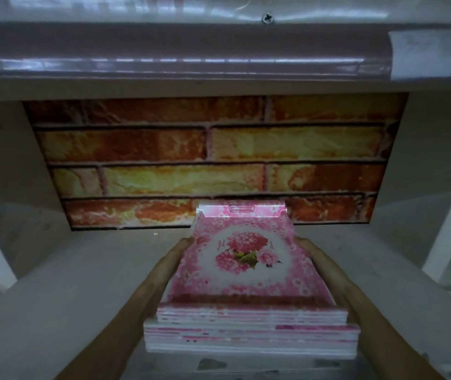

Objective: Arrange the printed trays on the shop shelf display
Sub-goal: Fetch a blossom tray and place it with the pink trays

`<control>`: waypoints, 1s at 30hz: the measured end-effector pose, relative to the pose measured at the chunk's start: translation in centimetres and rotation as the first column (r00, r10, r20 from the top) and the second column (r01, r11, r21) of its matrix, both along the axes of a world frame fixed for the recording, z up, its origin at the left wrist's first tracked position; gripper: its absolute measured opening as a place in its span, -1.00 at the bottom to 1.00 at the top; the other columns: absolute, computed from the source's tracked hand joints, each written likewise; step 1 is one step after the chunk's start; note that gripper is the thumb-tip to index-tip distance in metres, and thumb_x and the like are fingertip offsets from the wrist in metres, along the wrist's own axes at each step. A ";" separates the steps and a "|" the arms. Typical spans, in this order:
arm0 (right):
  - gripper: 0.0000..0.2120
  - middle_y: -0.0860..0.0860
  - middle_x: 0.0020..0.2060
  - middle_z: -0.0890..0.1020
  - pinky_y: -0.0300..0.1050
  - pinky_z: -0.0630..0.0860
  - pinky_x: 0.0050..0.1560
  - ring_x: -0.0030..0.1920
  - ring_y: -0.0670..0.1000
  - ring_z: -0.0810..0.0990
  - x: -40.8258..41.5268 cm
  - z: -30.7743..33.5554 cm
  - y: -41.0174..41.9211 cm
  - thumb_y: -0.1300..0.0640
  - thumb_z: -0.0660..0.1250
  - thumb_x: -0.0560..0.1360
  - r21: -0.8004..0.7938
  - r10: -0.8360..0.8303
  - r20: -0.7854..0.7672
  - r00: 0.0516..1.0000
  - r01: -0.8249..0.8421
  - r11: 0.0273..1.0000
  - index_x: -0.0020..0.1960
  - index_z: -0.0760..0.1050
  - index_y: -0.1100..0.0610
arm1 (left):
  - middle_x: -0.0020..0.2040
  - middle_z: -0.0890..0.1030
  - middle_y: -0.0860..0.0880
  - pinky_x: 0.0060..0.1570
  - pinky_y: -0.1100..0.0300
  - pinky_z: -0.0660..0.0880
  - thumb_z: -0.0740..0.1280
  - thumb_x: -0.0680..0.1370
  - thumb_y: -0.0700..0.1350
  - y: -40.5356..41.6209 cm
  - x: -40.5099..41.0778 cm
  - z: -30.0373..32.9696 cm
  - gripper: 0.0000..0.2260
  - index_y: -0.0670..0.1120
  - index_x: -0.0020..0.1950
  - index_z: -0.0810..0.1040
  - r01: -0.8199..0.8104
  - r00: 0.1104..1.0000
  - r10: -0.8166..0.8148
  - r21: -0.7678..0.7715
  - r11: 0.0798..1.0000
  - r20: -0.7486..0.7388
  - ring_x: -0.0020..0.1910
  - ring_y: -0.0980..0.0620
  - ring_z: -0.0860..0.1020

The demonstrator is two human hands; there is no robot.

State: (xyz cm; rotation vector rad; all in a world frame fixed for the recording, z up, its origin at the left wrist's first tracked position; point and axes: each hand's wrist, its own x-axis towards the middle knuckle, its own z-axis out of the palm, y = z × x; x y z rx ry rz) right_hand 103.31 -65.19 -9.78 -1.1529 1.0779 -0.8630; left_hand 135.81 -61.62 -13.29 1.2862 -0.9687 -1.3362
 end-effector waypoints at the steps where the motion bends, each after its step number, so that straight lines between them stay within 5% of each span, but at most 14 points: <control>1: -0.48 0.17 0.21 0.61 -0.01 0.55 0.01 0.00 0.09 0.64 0.1 -0.3 0.2 -0.19 0.25 0.53 0.010 0.002 0.001 1.000 -0.002 1.000 0.32 0.48 0.15 | 0.31 0.58 0.01 0.42 -0.04 0.31 0.42 0.31 0.38 0.3 -0.1 -0.2 -0.41 0.16 0.27 0.58 0.024 0.999 -0.023 0.022 0.999 -0.026 0.33 -0.04 0.51; 5: -0.68 -0.01 0.04 0.69 -0.21 0.56 -0.13 -0.11 -0.08 0.67 0.0 -1.1 0.7 -0.15 0.31 0.51 -0.003 -0.048 0.045 0.998 0.049 0.999 0.15 0.59 0.02 | 0.07 0.70 -0.03 0.25 0.01 0.47 0.44 0.29 0.36 1.9 -1.0 -0.5 -0.42 0.04 0.17 0.65 -0.169 0.985 0.167 0.035 0.985 0.050 0.08 -0.04 0.65; 11: -0.36 0.13 -0.09 0.73 0.14 0.57 0.15 -0.08 0.19 0.71 0.2 -1.6 1.1 -0.26 0.54 0.09 0.049 -0.171 0.043 0.984 0.169 0.984 0.04 0.68 0.12 | -0.14 0.74 -0.12 0.05 0.02 0.59 0.43 0.37 0.23 6.0 -2.8 1.2 -0.55 -0.14 -0.05 0.73 -0.363 0.928 0.360 0.011 0.932 0.098 -0.12 -0.10 0.71; 14: -0.46 0.13 -0.10 0.74 0.16 0.57 0.16 -0.07 0.19 0.71 0.3 -1.4 2.2 -0.25 0.50 0.20 0.013 -0.129 0.049 0.990 0.128 0.992 0.00 0.68 0.12 | -0.20 0.74 -0.10 -0.19 0.14 0.57 0.39 0.45 0.14 9.2 -3.9 2.8 -0.67 -0.13 -0.11 0.72 -0.433 0.893 0.439 -0.080 0.898 0.095 -0.23 -0.04 0.71; 24: -0.69 0.08 -0.13 0.74 0.05 0.59 0.08 -0.08 0.15 0.70 3.6 1.1 8.6 -0.21 0.43 0.34 -0.155 0.051 0.058 0.997 -0.041 0.987 -0.14 0.69 0.02 | -0.11 0.73 -0.14 -0.04 0.03 0.60 0.37 0.50 0.10 22.2 -4.7 5.6 -0.67 -0.15 0.00 0.69 -0.610 0.774 0.632 -0.216 0.762 0.042 -0.12 -0.13 0.71; 30: -0.72 0.08 -0.17 0.73 -0.04 0.58 -0.08 -0.12 0.14 0.69 8.7 1.9 12.8 -0.16 0.39 0.42 -0.168 0.226 0.063 0.972 -0.213 0.963 -0.11 0.67 0.05 | -0.09 0.74 -0.11 0.00 0.02 0.60 0.36 0.48 0.11 29.7 -2.5 5.9 -0.67 -0.12 0.02 0.69 -0.757 0.618 0.785 -0.238 0.609 0.043 -0.10 -0.11 0.71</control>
